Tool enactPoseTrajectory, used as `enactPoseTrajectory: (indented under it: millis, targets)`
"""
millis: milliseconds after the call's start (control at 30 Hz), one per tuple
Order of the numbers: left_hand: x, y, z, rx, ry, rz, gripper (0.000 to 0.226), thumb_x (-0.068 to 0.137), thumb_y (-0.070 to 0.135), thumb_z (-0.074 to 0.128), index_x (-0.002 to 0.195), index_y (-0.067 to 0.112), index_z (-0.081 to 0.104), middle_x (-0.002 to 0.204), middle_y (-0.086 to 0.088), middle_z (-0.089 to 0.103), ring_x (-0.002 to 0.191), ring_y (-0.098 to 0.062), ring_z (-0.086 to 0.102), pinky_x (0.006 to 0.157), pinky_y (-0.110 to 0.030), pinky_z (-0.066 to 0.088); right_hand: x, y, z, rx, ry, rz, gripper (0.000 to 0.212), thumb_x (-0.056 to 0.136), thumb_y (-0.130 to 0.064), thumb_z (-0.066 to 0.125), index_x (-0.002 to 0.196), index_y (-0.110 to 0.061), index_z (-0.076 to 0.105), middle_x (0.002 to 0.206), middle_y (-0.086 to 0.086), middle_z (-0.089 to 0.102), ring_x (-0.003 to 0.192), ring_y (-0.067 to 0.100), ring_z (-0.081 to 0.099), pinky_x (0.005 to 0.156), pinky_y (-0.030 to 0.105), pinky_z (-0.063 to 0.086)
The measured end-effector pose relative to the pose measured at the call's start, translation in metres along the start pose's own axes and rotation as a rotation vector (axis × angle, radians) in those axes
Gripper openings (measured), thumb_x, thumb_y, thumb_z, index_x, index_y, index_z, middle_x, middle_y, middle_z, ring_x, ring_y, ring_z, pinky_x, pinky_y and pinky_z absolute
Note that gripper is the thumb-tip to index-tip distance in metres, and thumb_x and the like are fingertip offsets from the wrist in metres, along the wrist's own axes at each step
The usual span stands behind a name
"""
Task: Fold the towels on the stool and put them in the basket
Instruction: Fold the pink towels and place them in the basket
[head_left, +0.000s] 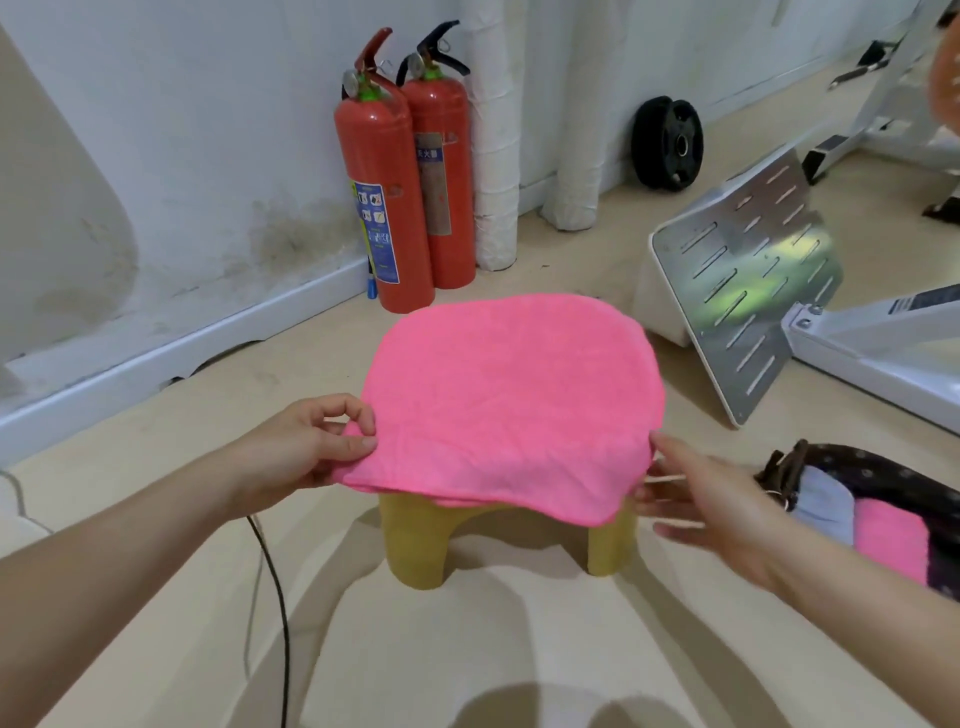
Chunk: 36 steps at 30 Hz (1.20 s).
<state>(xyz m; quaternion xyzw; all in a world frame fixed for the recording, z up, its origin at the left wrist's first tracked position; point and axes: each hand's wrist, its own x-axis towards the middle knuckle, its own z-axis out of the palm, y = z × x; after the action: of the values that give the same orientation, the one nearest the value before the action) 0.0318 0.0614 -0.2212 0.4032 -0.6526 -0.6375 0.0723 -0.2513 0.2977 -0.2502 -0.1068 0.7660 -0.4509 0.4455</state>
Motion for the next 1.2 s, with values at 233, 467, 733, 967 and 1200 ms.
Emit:
enactPoseTrajectory:
  millis: [233, 467, 733, 967, 1200]
  targets:
    - [-0.011, -0.009, -0.003, 0.032, -0.022, -0.070, 0.018, 0.081, 0.011, 0.072, 0.088, 0.020, 0.059, 0.069, -0.003, 0.051, 0.054, -0.009, 0.047, 0.060, -0.025, 0.035, -0.009, 0.031, 0.018, 0.339, -0.267, 0.164, 0.049, 0.074, -0.056, 0.064, 0.101, -0.015, 0.062, 0.101, 0.009, 0.069, 0.106, 0.022, 0.062, 0.096, 0.048, 0.048]
    - [-0.018, -0.009, 0.000, 0.011, -0.015, -0.049, 0.029, 0.055, 0.012, 0.083, 0.079, 0.020, 0.070, 0.070, -0.005, 0.063, 0.065, -0.014, 0.063, 0.054, -0.019, 0.038, -0.013, 0.032, 0.025, 0.506, -0.177, 0.004, 0.013, 0.079, -0.012, 0.068, 0.088, -0.014, 0.059, 0.077, 0.004, 0.065, 0.067, 0.014, 0.059, 0.058, 0.023, 0.051]
    - [-0.019, -0.012, 0.013, 0.143, 0.033, 0.086, 0.038, 0.059, -0.021, 0.073, 0.080, 0.011, 0.070, 0.068, 0.004, 0.064, 0.062, -0.009, 0.057, 0.058, -0.017, 0.049, -0.019, 0.030, 0.015, 0.552, 0.010, -0.151, 0.004, 0.091, -0.008, 0.059, 0.092, -0.009, 0.054, 0.063, 0.010, 0.057, 0.045, 0.011, 0.051, 0.038, 0.016, 0.041]
    - [-0.023, -0.016, 0.018, 0.254, 0.095, 0.119, 0.043, 0.065, -0.026, 0.065, 0.074, 0.015, 0.070, 0.067, -0.003, 0.054, 0.058, -0.011, 0.048, 0.060, -0.020, 0.049, -0.025, 0.024, 0.009, 0.522, 0.023, -0.201, 0.010, 0.093, -0.008, 0.056, 0.095, -0.015, 0.049, 0.061, 0.007, 0.050, 0.039, 0.009, 0.043, 0.037, 0.017, 0.037]
    - [-0.027, -0.024, 0.035, 0.598, 0.438, 0.351, 0.033, 0.068, 0.001, 0.081, 0.068, 0.031, 0.068, 0.076, -0.008, 0.068, 0.061, -0.011, 0.052, 0.059, -0.008, 0.042, -0.036, 0.014, 0.003, 0.373, 0.044, -0.347, 0.027, 0.094, -0.003, 0.054, 0.089, -0.024, 0.037, 0.051, 0.001, 0.045, 0.042, 0.013, 0.040, 0.052, 0.026, 0.037]
